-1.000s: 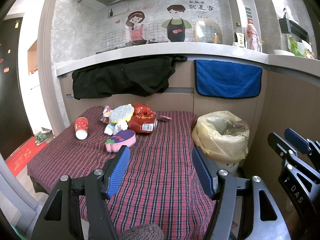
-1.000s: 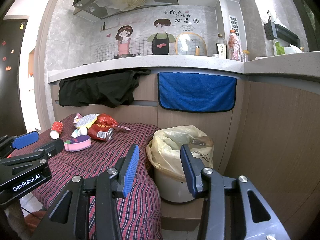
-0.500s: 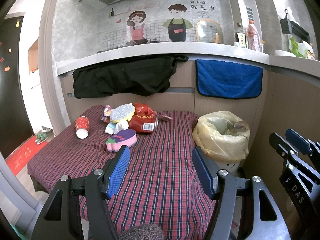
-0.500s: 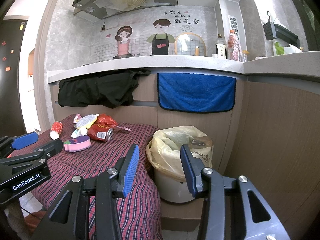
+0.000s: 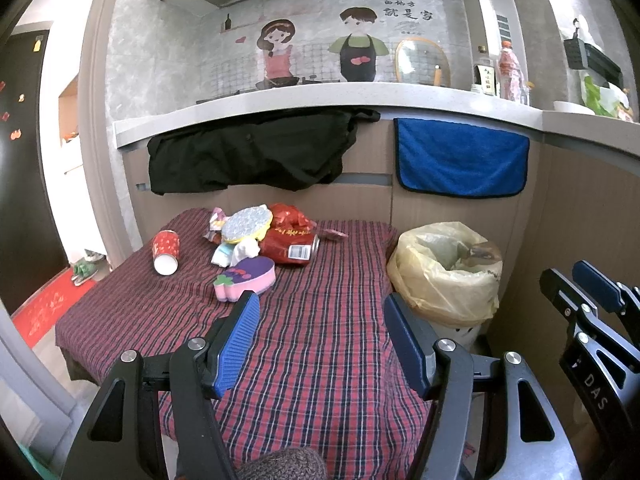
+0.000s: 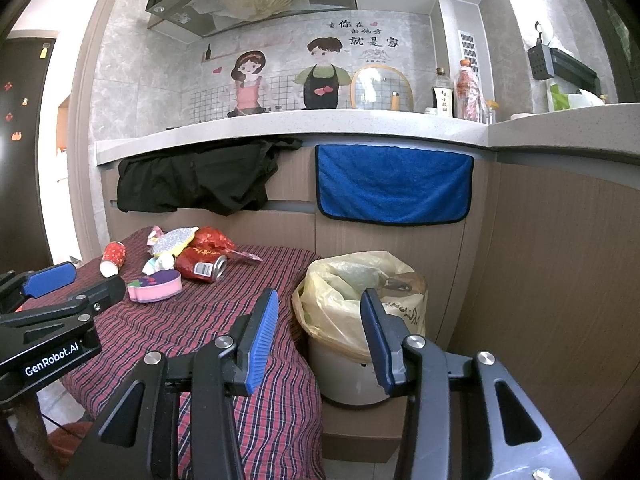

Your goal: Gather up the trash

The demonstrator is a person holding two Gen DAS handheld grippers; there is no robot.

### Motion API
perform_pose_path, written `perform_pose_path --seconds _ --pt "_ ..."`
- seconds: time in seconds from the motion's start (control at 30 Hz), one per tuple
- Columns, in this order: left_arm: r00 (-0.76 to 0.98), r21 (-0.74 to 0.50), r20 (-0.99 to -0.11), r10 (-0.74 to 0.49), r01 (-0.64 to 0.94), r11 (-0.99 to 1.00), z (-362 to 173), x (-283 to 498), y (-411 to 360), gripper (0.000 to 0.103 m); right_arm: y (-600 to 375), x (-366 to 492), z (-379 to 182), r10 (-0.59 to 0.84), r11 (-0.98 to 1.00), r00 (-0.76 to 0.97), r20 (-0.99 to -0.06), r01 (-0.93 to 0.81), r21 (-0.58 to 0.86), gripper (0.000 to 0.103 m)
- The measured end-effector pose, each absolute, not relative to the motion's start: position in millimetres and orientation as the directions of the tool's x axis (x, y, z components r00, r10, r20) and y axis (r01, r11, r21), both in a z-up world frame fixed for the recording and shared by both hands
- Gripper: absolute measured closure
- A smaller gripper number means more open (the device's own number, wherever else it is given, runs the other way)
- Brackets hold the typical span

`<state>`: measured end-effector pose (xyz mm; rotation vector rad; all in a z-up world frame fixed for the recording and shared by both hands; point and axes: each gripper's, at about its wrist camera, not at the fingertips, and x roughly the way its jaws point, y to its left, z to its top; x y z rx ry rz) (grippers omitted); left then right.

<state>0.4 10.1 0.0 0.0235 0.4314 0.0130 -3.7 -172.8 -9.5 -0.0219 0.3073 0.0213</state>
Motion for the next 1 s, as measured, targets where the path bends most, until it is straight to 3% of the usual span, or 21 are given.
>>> perform_pose_path --seconds 0.57,0.67,0.87,1.0 --pt "0.924 -0.017 -0.363 0.123 -0.139 0.99 24.4 57.5 52.5 0.038 -159.7 59.6 -6.1 0.064 0.997 0.936 -0.346 -0.072 -0.009 0.062" --pt "0.911 -0.015 -0.392 0.125 -0.142 0.99 22.6 81.5 67.7 0.038 -150.4 81.7 -2.2 0.091 0.995 0.931 -0.352 -0.099 -0.004 0.062" --pt "0.86 -0.09 -0.509 -0.038 -0.009 0.996 10.7 135.6 117.4 0.038 -123.8 118.2 2.9 0.132 0.988 0.923 -0.362 -0.15 -0.023 0.062" --pt "0.884 -0.012 -0.454 0.108 -0.127 0.992 4.5 153.5 159.1 0.038 -98.0 147.9 3.8 0.179 0.98 0.908 -0.38 -0.2 -0.019 0.063"
